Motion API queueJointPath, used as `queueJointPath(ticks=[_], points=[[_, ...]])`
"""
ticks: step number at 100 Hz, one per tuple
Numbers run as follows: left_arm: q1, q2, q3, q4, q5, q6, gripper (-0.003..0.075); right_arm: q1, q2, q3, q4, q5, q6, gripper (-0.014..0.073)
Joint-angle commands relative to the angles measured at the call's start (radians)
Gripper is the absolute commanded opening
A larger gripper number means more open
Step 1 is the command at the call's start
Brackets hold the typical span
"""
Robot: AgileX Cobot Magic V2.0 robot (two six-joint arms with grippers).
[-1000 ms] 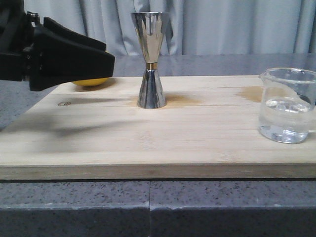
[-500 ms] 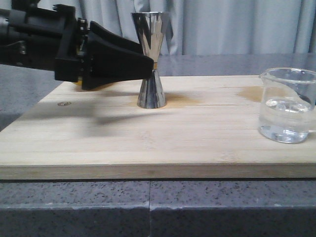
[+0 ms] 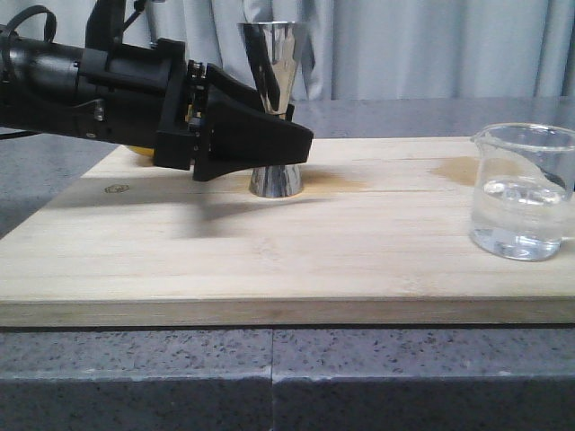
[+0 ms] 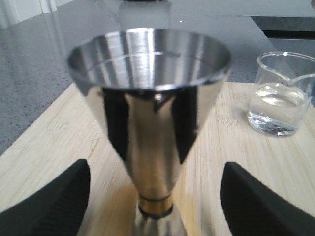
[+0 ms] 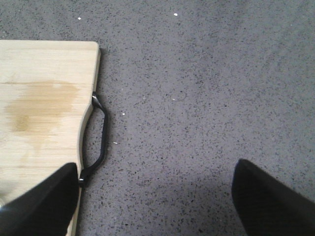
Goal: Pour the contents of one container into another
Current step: 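Close the left gripper around the steel jigger's waist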
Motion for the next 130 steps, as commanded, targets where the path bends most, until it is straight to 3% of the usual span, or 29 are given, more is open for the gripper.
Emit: queueJointPath(ticks=[1,28,130], points=[[-0.009,-0.040,-0.026,-0.080,0.114,-0.006,0.0502,0.000,0.006,-0.036,-0.006,-0.069,-0.006,0.0575],[-0.009,-0.042,-0.036,-0.080,0.114,-0.085,0.0502,0.000,0.006,-0.036,-0.006,-0.069,-0.006,0.0575],[-0.009,-0.048,-0.053,-0.080,0.114,-0.136,0.0502,0.000,0.006,-0.036,-0.006,-0.069,-0.006,0.0575]])
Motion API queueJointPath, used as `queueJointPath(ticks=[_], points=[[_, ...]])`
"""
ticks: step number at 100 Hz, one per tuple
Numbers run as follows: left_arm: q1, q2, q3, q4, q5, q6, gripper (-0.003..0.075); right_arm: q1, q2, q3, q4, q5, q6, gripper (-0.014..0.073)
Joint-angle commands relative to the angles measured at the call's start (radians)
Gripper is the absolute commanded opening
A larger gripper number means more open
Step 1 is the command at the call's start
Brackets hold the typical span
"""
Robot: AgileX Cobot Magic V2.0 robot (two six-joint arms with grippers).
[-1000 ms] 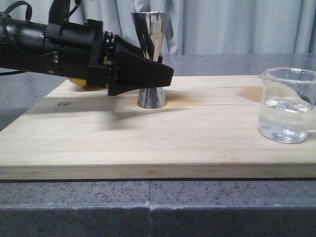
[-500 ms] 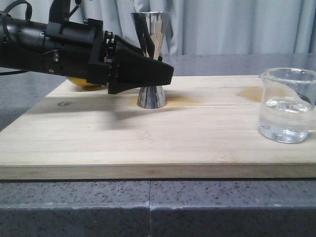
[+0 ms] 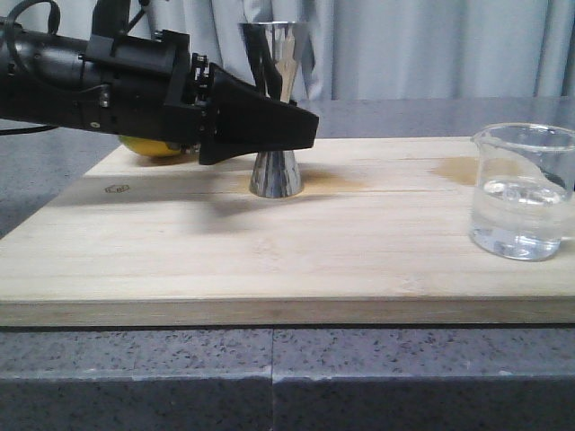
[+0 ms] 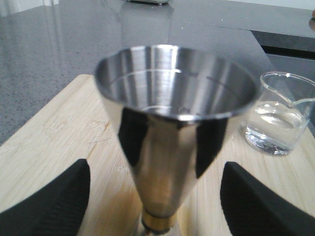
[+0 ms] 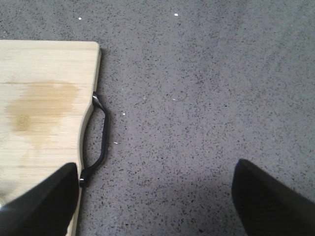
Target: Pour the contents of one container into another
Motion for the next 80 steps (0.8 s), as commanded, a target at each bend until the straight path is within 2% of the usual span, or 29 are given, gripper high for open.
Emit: queueJointPath(ticks=[1,23,43,80], points=[[-0.009,-0.048,-0.036,-0.080,0.114,-0.016,0.0502,0.000,0.006,-0.036,-0.006,-0.069,-0.006,0.0575],[-0.009,-0.052,-0.039,-0.080,0.114,-0.020,0.0502,0.000,0.006,-0.036,-0.006,-0.069,-0.006,0.0575],[-0.009,-0.052,-0.039,-0.080,0.114,-0.097,0.0502,0.000,0.006,-0.036,-0.006,-0.069,-0.006,0.0575],[-0.020,-0.052,-0.039,-0.065,0.114,-0.097,0.0502,0.000,0.006,-0.036,-0.006,-0.069,-0.006,0.0575]])
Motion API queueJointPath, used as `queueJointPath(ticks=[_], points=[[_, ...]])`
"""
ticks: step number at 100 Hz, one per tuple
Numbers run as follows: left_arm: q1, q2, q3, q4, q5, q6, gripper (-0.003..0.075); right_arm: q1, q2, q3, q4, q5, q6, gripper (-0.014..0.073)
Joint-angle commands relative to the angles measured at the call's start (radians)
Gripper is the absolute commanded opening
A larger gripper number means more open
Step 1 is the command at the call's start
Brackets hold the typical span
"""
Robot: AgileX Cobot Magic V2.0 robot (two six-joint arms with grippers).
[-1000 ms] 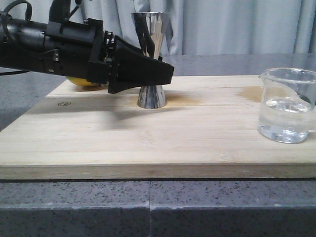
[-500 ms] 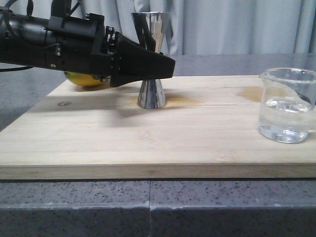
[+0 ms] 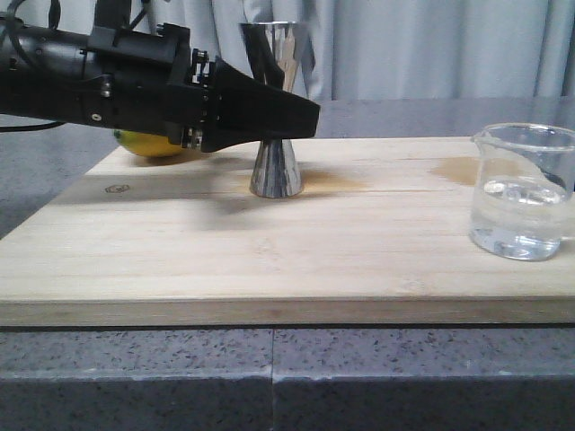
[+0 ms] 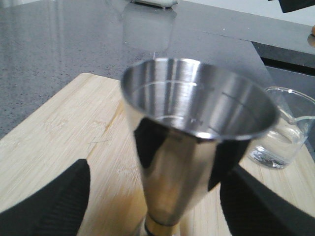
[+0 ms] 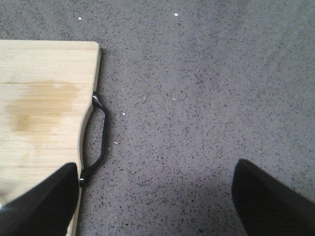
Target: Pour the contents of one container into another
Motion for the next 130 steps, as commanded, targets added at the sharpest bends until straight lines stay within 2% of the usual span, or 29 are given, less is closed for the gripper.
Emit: queueJointPath(ticks=[1,53,82,107,130], points=[[-0.018,-0.052,-0.028,-0.065,0.114,-0.006,0.0502,0.000,0.006,-0.036,-0.006,-0.069,-0.006,0.0575],[-0.030,-0.054,-0.028,-0.049,0.114,-0.005,0.0496,0.000,0.006,-0.036,-0.006,-0.069,-0.006,0.0575],[-0.030,-0.054,-0.028,-0.044,0.114,0.006,0.0313,0.000,0.006,-0.036,-0.006,-0.069,-0.006,0.0575],[-0.030,-0.054,-0.030,-0.044,0.114,0.032,0.0245,0.000,0.006,-0.036,-0.006,-0.069,-0.006,0.0575],[-0.030,-0.054,-0.031,-0.055,0.114,0.036,0.0106,0.000,0.006,-0.036,-0.006,-0.069,-0.006,0.0575]])
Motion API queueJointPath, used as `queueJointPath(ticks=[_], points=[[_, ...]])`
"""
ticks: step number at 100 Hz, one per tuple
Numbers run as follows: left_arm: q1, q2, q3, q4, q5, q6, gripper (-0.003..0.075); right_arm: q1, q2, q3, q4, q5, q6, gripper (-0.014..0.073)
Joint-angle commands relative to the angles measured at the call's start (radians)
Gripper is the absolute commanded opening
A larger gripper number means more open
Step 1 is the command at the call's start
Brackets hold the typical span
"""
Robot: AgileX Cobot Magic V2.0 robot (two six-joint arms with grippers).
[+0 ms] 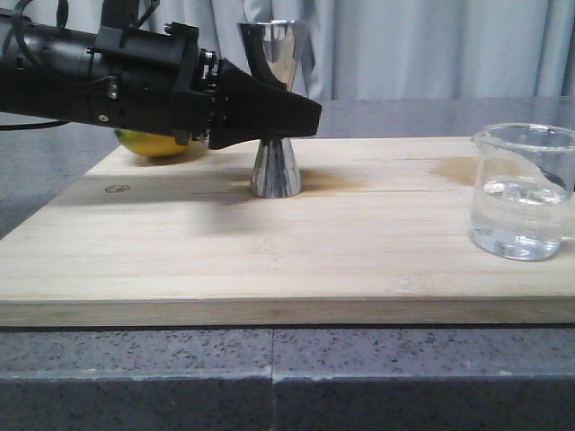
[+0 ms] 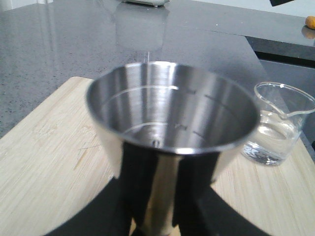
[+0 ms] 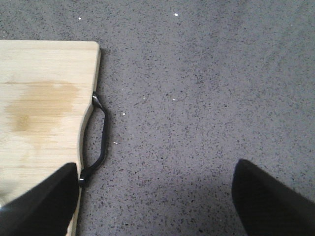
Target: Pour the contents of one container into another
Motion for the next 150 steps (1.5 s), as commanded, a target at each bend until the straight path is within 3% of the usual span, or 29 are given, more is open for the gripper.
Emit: queueJointPath(ticks=[1,33,64,92,150], points=[[-0.010,-0.054,-0.027,-0.063,0.114,0.002,0.0099,0.000,0.006,-0.036,-0.006,-0.069,-0.006,0.0575],[-0.010,-0.054,-0.039,-0.087,0.114,0.015,0.0062,0.000,0.006,-0.036,0.043,-0.078,-0.086,0.0575],[-0.010,-0.054,-0.090,-0.087,0.114,0.015,0.0062,0.000,0.006,-0.036,0.320,-0.109,-0.314,0.0575],[-0.010,-0.054,-0.090,-0.087,0.114,0.015,0.0062,0.000,0.006,-0.006,0.671,-0.105,-0.639,0.0575],[-0.010,-0.054,-0.090,-0.087,0.105,0.015,0.0062,0.000,0.006,0.016,0.684,-0.045,-0.662,0.0575]])
